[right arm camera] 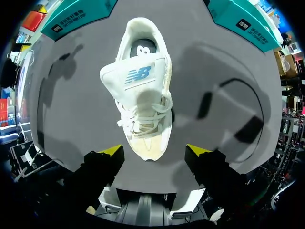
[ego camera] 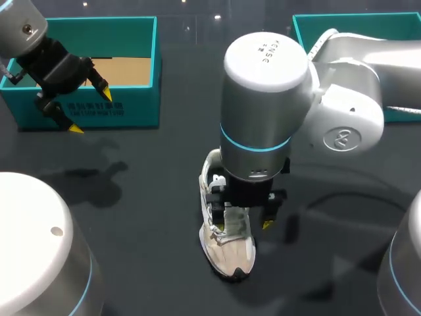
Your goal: Take the shoe out of the shoebox, open the shoe tongue, remove and reinsert the insole, then place the shoe into the shoebox
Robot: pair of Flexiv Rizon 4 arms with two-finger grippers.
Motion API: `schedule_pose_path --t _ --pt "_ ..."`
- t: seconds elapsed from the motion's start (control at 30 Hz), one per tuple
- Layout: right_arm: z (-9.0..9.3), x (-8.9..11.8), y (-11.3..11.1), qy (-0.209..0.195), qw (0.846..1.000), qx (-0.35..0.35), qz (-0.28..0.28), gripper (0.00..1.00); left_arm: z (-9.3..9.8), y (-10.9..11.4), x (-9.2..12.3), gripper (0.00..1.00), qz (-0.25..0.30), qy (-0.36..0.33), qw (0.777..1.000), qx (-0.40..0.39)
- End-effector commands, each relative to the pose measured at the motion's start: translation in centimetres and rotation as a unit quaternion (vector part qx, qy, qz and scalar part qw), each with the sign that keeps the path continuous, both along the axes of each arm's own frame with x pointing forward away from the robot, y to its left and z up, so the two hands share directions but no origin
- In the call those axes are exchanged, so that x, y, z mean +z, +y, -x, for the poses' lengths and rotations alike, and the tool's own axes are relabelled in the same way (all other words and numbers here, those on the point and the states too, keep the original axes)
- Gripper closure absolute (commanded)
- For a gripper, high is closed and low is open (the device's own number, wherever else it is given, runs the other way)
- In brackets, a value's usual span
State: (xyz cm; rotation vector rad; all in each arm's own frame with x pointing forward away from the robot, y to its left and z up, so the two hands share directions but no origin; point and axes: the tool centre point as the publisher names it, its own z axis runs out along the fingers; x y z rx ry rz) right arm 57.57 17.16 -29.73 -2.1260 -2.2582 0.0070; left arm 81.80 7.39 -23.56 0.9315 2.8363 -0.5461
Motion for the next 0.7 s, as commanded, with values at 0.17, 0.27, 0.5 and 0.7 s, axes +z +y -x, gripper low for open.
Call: schedule_pose_path --t 0.17,0.27,0.5,0.7 --pt "0.8 0.5 0.4 -0.006 1.0 0.001 0.004 0.64 0.1 0.1 0.0 0.0 -0.001 -0.001 1.0 0.0" --pt "1.0 0.7 0.5 -0.012 1.0 0.002 0.005 0.64 0.1 0.1 0.0 0.0 -0.001 -0.001 1.0 0.0" --pt "-1.7 0.0 1.7 -0.026 0.999 0.042 0.006 0.65 0.1 0.1 0.0 0.0 -0.001 -0.001 1.0 0.0" --pt "-3.9 -0.8 2.6 -0.026 0.997 0.075 -0.004 0.63 0.1 0.1 0.0 0.0 -0.001 -0.001 1.0 0.0"
